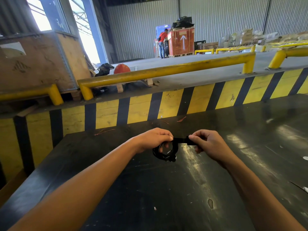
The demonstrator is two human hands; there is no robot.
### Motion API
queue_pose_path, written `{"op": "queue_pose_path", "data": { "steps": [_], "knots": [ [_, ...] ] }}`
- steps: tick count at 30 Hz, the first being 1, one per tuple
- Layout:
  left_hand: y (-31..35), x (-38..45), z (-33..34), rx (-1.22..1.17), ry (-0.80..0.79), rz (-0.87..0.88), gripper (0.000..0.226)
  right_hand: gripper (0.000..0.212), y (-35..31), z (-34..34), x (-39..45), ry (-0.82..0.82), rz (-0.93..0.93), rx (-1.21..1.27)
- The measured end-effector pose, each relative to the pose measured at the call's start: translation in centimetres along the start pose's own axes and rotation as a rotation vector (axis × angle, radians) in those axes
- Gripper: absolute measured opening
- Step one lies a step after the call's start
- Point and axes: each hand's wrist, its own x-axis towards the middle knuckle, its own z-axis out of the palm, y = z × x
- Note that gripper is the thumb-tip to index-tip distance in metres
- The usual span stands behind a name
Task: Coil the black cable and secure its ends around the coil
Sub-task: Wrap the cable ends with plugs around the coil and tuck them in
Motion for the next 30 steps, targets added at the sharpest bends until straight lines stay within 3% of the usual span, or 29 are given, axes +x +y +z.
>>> {"op": "queue_pose_path", "data": {
  "steps": [8,15,18,20,23,26,30],
  "knots": [
    [0.8,-0.3,-0.3,0.056,-0.038,0.041,0.022,0.015,-0.2,-0.4,-0.5,-0.433,0.085,-0.107],
    [1.1,-0.2,-0.5,0.076,-0.051,0.058,0.021,0.014,-0.8,-0.3,-0.7,-0.408,0.085,0.022],
    [1.1,0.0,-0.5,0.062,-0.036,0.075,0.016,0.011,-0.8,-0.2,-0.5,-0.326,0.069,0.012],
    [1.0,0.3,-0.8,0.044,0.069,0.057,0.015,0.008,-0.9,-0.2,-0.5,-0.25,0.055,0.058],
    [0.9,0.8,-1.3,-0.014,0.261,-0.048,0.035,0.023,-0.9,-0.2,-0.4,-0.17,0.07,0.055],
    [1.3,1.1,-0.7,-0.048,0.28,-0.068,0.034,0.035,-1.4,0.8,-0.1,-0.188,0.095,-0.022],
    [2.3,1.5,1.1,-0.056,0.286,-0.042,0.04,0.015,-1.8,2.0,0.8,-0.195,0.115,-0.148]
  ]
}}
